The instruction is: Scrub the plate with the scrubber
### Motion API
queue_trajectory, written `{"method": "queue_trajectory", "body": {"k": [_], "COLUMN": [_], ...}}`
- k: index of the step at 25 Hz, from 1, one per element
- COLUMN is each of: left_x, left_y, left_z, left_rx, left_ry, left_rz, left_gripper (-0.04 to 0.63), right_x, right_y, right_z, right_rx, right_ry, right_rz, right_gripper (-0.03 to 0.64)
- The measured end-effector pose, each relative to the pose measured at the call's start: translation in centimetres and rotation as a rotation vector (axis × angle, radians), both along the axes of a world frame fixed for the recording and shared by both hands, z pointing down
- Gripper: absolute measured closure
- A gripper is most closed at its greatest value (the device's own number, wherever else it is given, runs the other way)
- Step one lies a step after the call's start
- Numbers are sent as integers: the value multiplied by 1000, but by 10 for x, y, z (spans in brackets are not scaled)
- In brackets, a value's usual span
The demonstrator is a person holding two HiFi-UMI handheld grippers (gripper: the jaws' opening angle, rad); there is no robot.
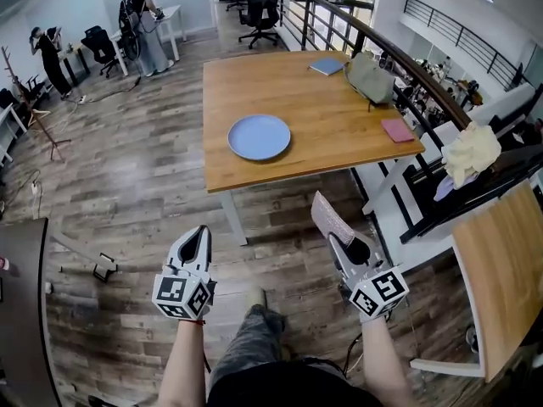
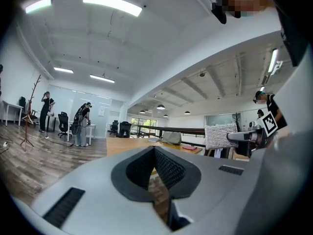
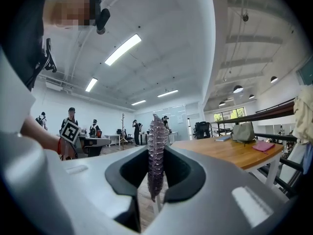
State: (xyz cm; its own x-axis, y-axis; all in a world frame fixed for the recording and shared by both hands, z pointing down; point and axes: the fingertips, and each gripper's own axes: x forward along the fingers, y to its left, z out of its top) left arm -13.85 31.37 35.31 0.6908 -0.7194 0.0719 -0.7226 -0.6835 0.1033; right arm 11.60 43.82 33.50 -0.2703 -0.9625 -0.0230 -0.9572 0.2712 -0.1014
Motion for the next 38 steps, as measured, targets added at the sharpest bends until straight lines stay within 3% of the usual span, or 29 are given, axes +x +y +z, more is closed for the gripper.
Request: {"method": "queue_trajectory", "body": {"k": [8, 16, 23, 38], "left_x": [39, 50, 66, 78], "left_y": [-93, -163, -210, -238], "left_z": [0, 17, 22, 71], "left_rx": [13, -37, -12, -101], "left_ry": [1, 4, -25, -42], "left_rz": [68, 92, 154, 172], "left_gripper": [598, 598, 599, 598], "right_x": [24, 18, 29, 17], "right_y": [-90, -162, -210, -266], "right_z": [3, 13, 23, 73], "right_rx": [-1, -36, -61, -177], "right_ry": [-32, -30, -32, -50], "right_rz": [45, 30, 66, -27], "right_gripper": [537, 537, 537, 537]}}
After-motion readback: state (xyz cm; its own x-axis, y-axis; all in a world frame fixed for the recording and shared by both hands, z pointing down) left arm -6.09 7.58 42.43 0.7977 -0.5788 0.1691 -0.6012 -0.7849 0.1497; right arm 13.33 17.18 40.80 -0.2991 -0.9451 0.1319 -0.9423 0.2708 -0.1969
